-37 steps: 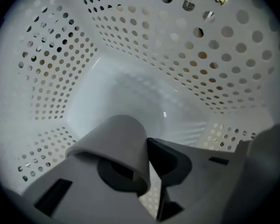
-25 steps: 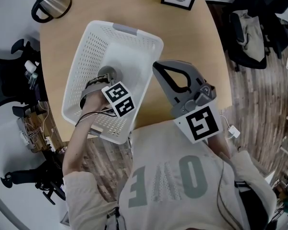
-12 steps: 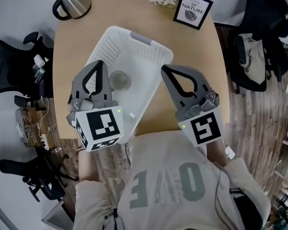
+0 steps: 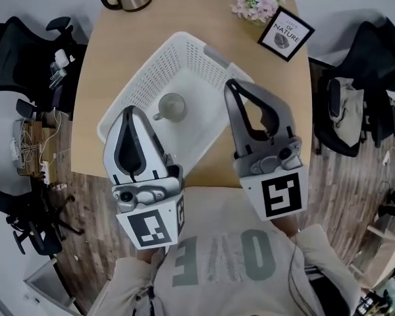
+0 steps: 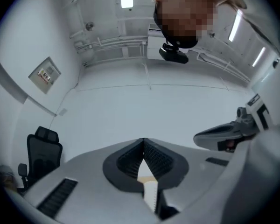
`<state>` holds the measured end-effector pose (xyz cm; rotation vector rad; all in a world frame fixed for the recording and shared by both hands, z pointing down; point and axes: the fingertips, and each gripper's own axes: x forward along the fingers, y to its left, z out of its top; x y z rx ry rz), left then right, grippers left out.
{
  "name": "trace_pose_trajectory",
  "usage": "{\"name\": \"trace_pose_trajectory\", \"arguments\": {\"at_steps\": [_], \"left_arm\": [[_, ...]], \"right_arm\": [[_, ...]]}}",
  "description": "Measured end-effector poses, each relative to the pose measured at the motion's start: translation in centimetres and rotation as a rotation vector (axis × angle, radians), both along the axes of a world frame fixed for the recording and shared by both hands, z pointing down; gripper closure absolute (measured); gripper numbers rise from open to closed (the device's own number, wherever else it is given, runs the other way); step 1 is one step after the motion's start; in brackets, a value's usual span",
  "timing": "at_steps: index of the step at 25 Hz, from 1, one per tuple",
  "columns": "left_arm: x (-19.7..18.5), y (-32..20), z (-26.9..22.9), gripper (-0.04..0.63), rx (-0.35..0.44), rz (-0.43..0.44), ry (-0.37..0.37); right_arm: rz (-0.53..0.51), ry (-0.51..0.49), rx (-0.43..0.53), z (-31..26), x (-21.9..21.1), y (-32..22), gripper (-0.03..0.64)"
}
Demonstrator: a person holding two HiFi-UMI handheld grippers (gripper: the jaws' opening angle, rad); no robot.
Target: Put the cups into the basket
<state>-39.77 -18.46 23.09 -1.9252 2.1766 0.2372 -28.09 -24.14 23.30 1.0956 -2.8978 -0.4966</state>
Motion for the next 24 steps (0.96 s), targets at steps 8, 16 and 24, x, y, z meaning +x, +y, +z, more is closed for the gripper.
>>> {"name": "trace_pose_trajectory", "arguments": {"at_steps": [8, 16, 24], "left_arm": [[-0.2, -0.2, 0.4, 0.589, -0.038, -0.039, -0.024], [0.5, 2.2, 2.6, 0.589, -0.034, -0.009, -0.127], [1.4, 1.2, 0.5, 0.589, -0.039, -0.018, -0.216]], "right_arm": [[-0.078, -0.003, -0.009, 0.0, -2.0, 1.5, 0.618], [-0.111, 0.040, -0.033, 1.3, -2.8, 2.4, 0.618], [-0.142, 0.041, -0.043, 1.8, -4.0, 3.2, 0.618]]}}
